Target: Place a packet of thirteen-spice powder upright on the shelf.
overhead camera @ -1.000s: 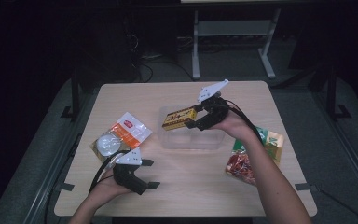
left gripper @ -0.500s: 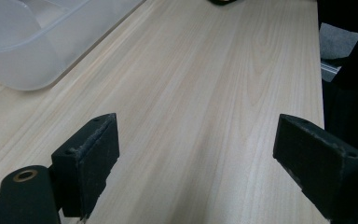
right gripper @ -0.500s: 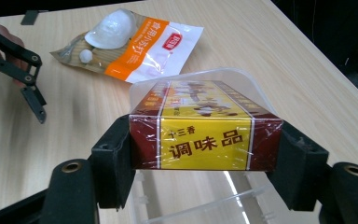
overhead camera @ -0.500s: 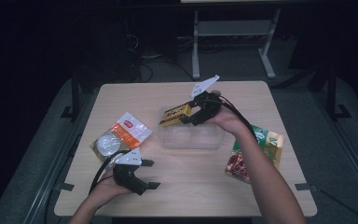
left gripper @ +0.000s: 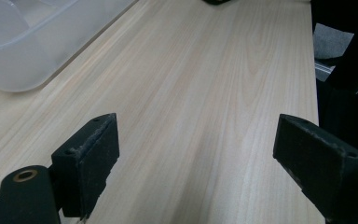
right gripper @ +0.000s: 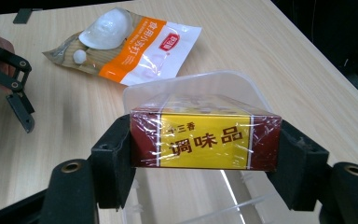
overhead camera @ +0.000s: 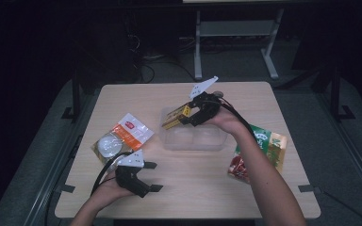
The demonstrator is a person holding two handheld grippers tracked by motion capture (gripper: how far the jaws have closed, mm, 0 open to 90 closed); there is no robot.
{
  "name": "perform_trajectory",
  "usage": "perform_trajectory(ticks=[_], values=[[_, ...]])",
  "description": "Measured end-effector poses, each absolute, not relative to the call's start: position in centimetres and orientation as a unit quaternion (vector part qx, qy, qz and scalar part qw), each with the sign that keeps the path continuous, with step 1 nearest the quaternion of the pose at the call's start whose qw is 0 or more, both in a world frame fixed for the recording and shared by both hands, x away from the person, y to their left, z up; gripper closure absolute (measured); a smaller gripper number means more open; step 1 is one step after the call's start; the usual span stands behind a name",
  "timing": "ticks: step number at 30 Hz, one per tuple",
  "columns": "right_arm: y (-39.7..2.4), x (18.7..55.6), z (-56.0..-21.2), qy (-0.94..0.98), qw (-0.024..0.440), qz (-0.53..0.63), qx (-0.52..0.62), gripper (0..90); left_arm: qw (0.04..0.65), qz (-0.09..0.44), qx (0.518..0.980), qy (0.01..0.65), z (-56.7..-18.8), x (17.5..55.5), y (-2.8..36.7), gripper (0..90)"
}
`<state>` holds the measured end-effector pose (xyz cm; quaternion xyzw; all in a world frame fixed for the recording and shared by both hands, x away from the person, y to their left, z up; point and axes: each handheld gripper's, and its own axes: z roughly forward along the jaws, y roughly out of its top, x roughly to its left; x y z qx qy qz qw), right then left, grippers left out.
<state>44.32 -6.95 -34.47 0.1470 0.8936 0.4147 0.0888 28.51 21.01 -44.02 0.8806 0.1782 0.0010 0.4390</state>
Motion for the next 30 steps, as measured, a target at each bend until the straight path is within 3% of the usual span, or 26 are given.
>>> perform_trajectory(ticks=[30], values=[[-3.3,45.7,-33.8,0.904,0.093,0.406,0.101,31.5,0.453,-0.015,0.872,0.184,-43.9,28.6,21.4,14.0]])
